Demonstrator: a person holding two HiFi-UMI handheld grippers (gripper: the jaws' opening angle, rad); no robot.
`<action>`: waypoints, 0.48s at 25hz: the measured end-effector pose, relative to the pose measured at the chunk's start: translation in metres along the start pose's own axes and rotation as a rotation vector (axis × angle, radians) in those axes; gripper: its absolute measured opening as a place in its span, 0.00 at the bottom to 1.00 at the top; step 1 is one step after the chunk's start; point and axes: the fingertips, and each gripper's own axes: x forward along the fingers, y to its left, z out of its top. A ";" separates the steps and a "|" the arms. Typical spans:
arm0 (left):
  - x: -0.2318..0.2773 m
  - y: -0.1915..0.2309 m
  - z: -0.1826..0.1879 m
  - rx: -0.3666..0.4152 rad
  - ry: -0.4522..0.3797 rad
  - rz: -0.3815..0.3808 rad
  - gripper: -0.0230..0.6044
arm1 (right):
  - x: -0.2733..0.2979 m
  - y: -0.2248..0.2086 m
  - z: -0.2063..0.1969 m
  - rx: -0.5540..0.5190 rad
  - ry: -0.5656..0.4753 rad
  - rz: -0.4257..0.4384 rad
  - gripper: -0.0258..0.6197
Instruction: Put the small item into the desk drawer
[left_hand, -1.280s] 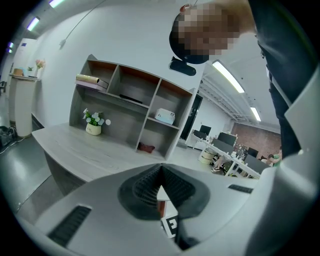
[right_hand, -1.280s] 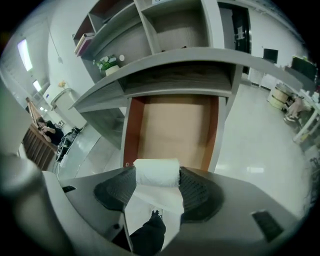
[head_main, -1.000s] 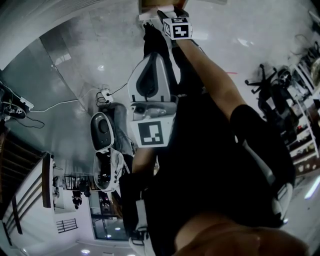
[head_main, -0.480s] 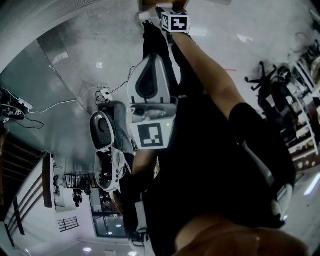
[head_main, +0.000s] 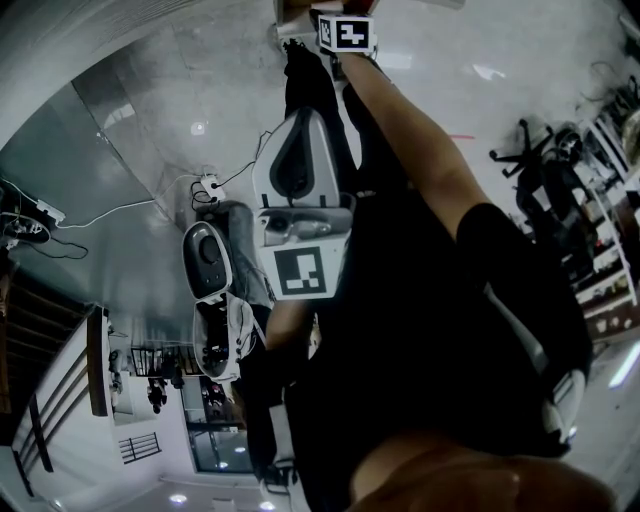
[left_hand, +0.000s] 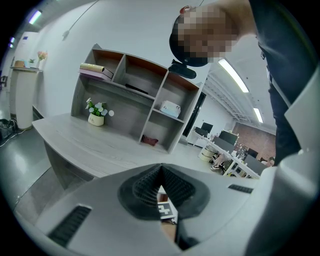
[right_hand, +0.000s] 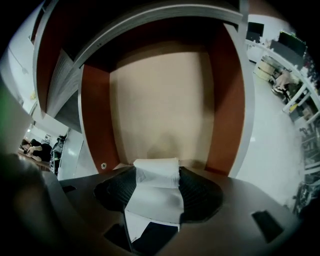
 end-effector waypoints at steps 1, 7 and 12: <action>0.000 0.000 -0.001 -0.001 0.002 0.001 0.02 | 0.001 -0.001 0.000 0.008 0.012 -0.002 0.44; 0.000 0.000 -0.005 -0.008 0.006 0.001 0.02 | 0.009 -0.004 0.003 0.045 0.045 -0.003 0.44; -0.002 0.000 -0.005 -0.009 0.005 0.004 0.02 | 0.009 -0.006 0.002 0.048 0.050 -0.007 0.44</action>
